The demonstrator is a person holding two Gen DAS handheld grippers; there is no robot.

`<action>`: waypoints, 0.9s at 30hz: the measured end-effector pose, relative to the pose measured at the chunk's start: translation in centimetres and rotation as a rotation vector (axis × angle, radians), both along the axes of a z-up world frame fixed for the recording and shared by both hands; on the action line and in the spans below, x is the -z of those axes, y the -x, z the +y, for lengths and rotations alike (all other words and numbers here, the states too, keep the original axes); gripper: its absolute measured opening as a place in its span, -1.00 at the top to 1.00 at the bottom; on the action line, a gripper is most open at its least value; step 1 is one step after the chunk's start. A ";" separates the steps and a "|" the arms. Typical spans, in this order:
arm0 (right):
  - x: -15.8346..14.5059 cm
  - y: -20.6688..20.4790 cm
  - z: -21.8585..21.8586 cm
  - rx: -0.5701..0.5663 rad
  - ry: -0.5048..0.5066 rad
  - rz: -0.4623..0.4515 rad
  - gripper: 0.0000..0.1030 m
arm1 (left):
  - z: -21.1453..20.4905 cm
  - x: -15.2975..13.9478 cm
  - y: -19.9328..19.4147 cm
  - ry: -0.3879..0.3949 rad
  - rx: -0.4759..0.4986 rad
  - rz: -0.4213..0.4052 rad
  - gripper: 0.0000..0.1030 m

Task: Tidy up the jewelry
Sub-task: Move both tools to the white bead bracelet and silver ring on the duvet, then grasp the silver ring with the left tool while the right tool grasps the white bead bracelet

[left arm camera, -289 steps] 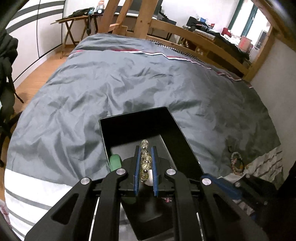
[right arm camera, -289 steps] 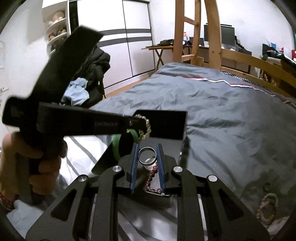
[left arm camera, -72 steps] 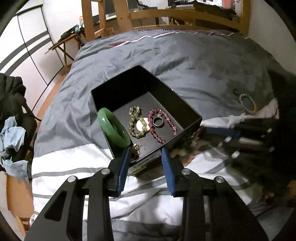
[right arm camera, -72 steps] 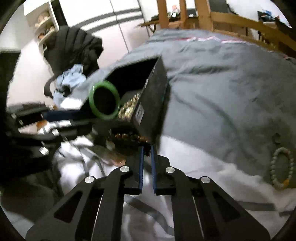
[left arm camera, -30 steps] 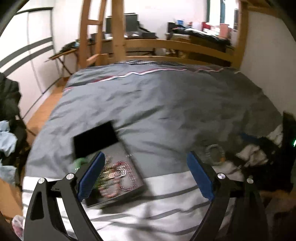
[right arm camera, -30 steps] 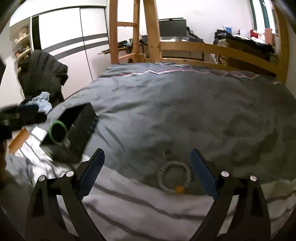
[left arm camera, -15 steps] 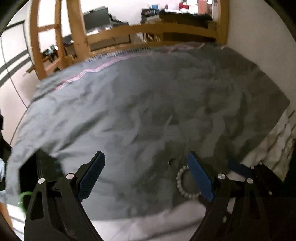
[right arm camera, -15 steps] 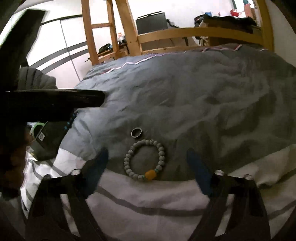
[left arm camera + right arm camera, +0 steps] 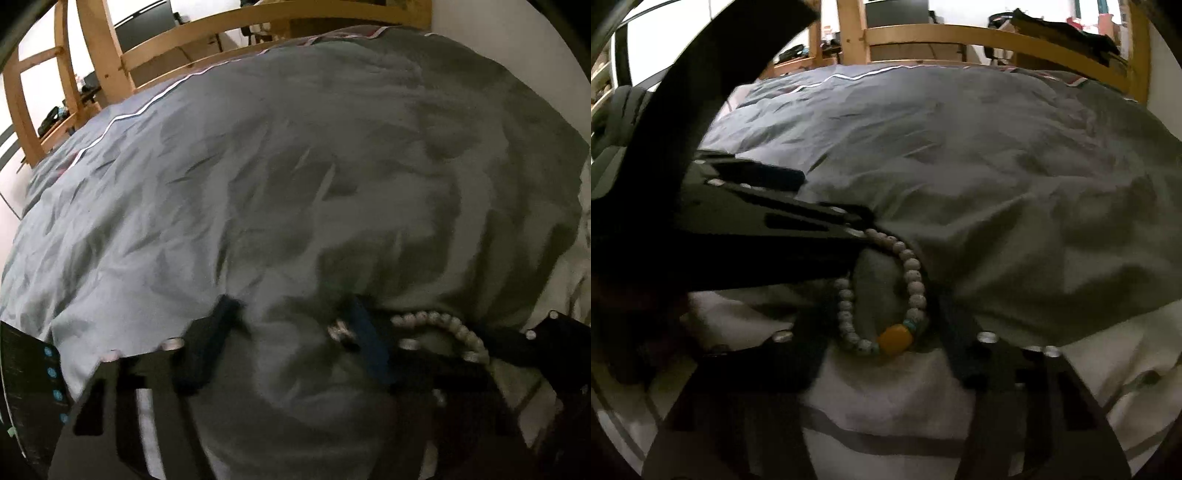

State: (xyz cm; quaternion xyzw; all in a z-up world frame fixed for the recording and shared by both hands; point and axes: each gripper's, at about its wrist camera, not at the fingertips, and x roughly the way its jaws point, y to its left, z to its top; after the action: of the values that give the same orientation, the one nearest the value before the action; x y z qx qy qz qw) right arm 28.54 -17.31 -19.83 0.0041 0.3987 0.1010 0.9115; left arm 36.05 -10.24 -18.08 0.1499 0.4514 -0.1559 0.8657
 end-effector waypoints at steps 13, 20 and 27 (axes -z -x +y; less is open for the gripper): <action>-1.3 0.3 -4.4 0.159 -0.138 -0.058 0.68 | 1.2 -2.7 1.6 0.061 -0.060 0.053 0.85; -2.9 0.9 -5.8 0.208 -0.174 -0.142 0.78 | 0.6 -4.3 3.0 0.104 -0.022 0.036 0.88; -2.4 0.5 -6.4 0.191 -0.238 -0.109 0.76 | 1.2 -5.9 3.5 0.128 -0.038 0.016 0.89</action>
State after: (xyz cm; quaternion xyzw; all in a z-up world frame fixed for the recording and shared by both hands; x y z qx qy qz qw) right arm 28.02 -23.75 -17.48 0.1443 0.3316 0.0605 0.9303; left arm 32.53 -9.04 -12.22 0.0841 0.4503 -0.1692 0.8726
